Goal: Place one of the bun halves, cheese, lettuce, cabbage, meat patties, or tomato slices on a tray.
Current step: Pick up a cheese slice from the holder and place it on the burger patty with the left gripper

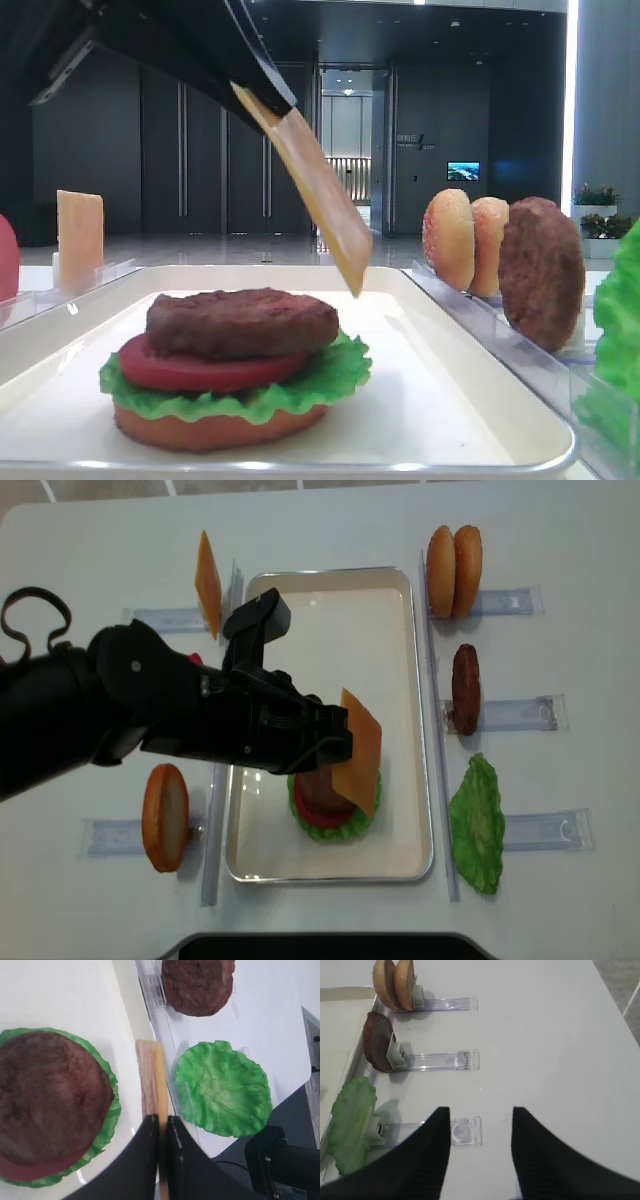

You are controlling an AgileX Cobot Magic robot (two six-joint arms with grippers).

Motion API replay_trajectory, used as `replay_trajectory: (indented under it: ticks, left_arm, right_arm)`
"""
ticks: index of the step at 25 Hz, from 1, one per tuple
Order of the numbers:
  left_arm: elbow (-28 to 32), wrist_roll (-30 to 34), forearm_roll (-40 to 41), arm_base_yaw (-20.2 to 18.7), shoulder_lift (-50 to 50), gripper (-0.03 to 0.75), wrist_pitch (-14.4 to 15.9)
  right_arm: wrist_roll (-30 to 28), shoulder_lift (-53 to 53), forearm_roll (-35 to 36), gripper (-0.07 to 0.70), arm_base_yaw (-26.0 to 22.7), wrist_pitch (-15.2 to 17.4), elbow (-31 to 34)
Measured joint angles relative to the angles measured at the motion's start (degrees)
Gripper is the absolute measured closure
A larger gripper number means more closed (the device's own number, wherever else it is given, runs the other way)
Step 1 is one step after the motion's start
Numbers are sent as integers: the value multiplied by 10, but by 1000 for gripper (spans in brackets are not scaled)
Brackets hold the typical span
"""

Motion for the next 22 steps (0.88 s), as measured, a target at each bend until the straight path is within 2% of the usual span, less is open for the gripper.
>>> replay_trajectory:
  ticks: [10, 17, 22]
  left_arm:
    - [0, -7, 29, 0, 0, 697, -5]
    - [0, -104, 143, 0, 0, 697, -5]
    - [0, -118, 162, 0, 0, 697, -5]
  right_arm:
    - [0, 0, 0, 348, 0, 0, 0]
    - [0, 0, 0, 348, 0, 0, 0]
    - [0, 0, 0, 348, 0, 0, 0]
